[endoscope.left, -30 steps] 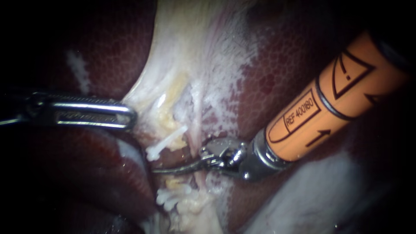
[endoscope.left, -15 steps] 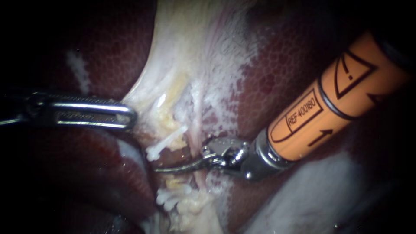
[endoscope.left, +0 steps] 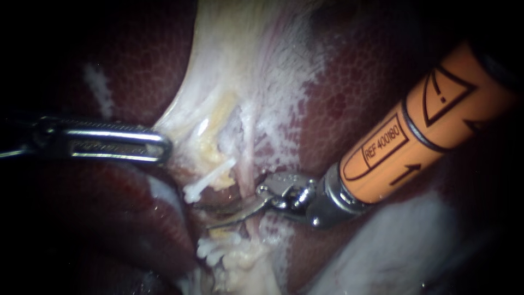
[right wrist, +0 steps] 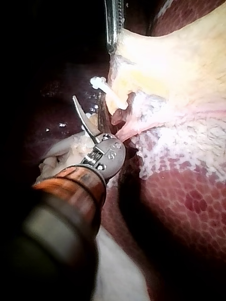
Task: Go back from the cut left tube
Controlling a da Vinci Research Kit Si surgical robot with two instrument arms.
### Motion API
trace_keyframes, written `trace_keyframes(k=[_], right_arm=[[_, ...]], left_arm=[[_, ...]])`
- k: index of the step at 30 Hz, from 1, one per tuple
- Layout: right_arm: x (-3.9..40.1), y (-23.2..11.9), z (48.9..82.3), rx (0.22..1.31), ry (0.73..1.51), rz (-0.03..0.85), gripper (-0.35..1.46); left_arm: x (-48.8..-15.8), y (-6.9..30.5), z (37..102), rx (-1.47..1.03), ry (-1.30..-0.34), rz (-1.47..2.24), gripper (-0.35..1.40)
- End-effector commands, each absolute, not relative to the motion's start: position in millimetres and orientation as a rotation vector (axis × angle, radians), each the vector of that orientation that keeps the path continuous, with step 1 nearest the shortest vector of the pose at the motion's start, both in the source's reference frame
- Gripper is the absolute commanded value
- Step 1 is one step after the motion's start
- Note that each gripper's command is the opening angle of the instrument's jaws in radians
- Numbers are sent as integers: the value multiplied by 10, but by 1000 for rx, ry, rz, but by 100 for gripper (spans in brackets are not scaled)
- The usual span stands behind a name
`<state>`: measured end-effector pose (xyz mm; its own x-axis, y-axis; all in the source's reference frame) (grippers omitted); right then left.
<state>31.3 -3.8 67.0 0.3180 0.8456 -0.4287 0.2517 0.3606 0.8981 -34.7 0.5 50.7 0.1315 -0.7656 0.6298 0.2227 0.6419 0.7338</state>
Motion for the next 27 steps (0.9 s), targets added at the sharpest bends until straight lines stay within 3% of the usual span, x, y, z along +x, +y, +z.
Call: trace_keyframes(k=[1, 18, 27], right_arm=[[313, -38, 669, 1178, 1223, 541, 73], [275, -39, 668, 1164, 1243, 494, 83], [233, -19, 659, 953, 1321, 485, 111]], left_arm=[[-347, 5, 507, 537, -1242, -769, -35], [-346, 5, 508, 538, -1242, -768, -35], [-344, 4, 510, 537, -1242, -767, -35]])
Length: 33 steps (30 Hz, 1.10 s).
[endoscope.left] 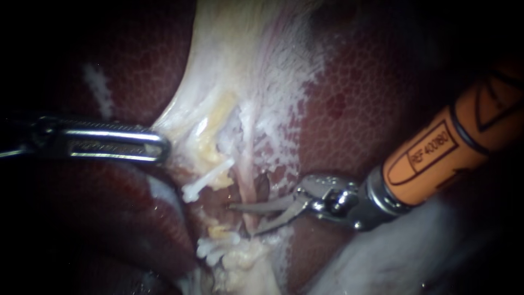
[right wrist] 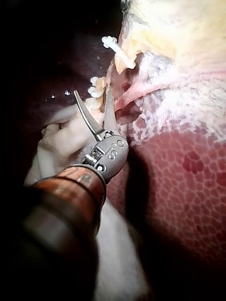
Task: Go back from the cut left tube
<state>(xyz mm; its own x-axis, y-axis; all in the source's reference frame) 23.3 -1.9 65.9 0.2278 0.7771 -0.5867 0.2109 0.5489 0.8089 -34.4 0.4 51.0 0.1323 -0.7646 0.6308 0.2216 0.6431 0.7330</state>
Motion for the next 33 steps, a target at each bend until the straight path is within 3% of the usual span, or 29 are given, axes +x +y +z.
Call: trace_keyframes(k=[1, 5, 11, 15, 33], right_arm=[[226, -14, 656, 932, 1329, 479, 113], [206, 6, 646, 841, 1361, 440, 118], [180, 27, 623, 564, 1372, 433, 138], [175, 30, 614, 434, 1358, 417, 141], [166, 22, 594, 252, 1355, 280, 143]], left_arm=[[-344, 4, 510, 538, -1243, -767, -35], [-344, 4, 511, 538, -1243, -767, -35], [-343, 5, 513, 537, -1243, -766, -35], [-343, 5, 514, 537, -1243, -766, -35], [-343, 7, 517, 534, -1242, -769, -35]])
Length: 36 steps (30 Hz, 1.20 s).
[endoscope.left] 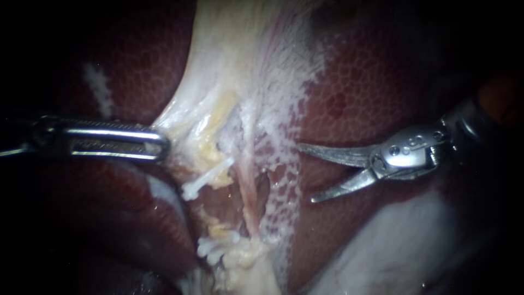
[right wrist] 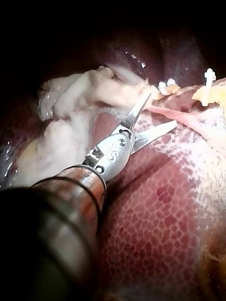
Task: Go back from the cut left tube
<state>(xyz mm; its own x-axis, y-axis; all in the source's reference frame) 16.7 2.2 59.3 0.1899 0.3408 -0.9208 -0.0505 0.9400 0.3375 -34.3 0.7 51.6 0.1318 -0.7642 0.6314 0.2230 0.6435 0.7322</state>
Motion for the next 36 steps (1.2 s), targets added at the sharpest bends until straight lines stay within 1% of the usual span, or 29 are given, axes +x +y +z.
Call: trace_keyframes(k=[1, 4, 9, 19, 25, 36], right_arm=[[165, 23, 594, 246, 1354, 277, 143], [158, 27, 592, 221, 1349, 263, 143], [150, 34, 588, 209, 1345, 256, 143], [150, 34, 588, 206, 1343, 258, 143], [150, 33, 589, 204, 1346, 260, 143], [149, 32, 590, 204, 1346, 259, 143]], left_arm=[[-343, 7, 517, 534, -1242, -769, -35], [-342, 7, 517, 534, -1242, -769, -35], [-342, 7, 518, 534, -1242, -769, -35], [-343, 7, 521, 533, -1242, -768, -35], [-349, 0, 539, 518, -1246, -760, -35], [-368, -7, 582, 530, -1217, -765, -35]])
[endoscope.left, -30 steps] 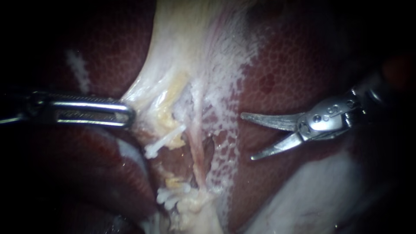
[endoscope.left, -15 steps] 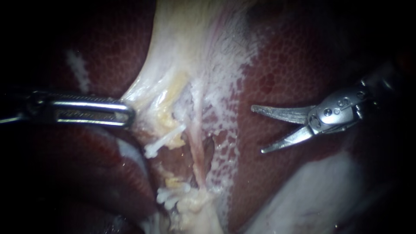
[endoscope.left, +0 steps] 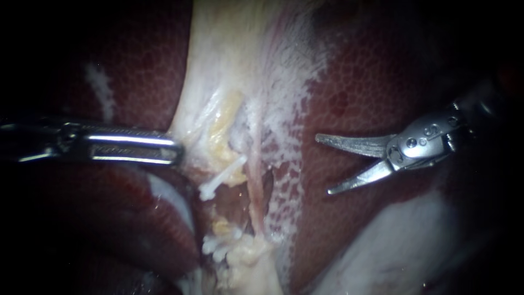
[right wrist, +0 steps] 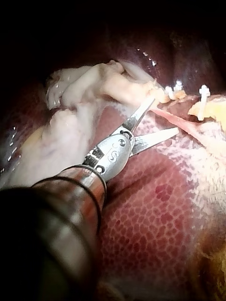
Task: Go back from the cut left tube
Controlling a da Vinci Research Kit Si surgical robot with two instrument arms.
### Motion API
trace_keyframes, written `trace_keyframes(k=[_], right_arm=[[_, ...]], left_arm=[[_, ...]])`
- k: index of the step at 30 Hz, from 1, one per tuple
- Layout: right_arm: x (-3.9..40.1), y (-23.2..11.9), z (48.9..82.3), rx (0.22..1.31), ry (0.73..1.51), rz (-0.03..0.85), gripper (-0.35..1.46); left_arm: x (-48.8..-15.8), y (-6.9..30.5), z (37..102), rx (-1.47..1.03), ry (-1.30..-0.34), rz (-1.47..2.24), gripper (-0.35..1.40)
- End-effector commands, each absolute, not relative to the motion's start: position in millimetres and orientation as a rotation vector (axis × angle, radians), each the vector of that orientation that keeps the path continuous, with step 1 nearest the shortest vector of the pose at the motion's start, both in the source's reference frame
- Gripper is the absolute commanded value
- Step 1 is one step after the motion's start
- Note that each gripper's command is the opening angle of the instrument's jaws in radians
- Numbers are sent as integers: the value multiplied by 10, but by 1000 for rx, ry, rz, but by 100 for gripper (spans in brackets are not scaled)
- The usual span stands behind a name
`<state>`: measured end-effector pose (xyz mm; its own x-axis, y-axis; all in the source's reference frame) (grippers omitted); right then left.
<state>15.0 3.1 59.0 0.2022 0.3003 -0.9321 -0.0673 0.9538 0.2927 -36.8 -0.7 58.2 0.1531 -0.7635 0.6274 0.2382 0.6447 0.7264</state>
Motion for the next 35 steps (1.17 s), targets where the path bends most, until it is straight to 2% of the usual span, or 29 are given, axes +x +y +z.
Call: trace_keyframes(k=[1, 10, 35], right_arm=[[149, 32, 590, 204, 1346, 259, 143], [149, 31, 590, 203, 1345, 259, 143], [149, 32, 593, 202, 1345, 260, 143]], left_arm=[[-371, -7, 584, 530, -1217, -764, -35], [-398, -18, 600, 561, -1206, -751, -35], [-401, -18, 605, 563, -1204, -746, -35]])
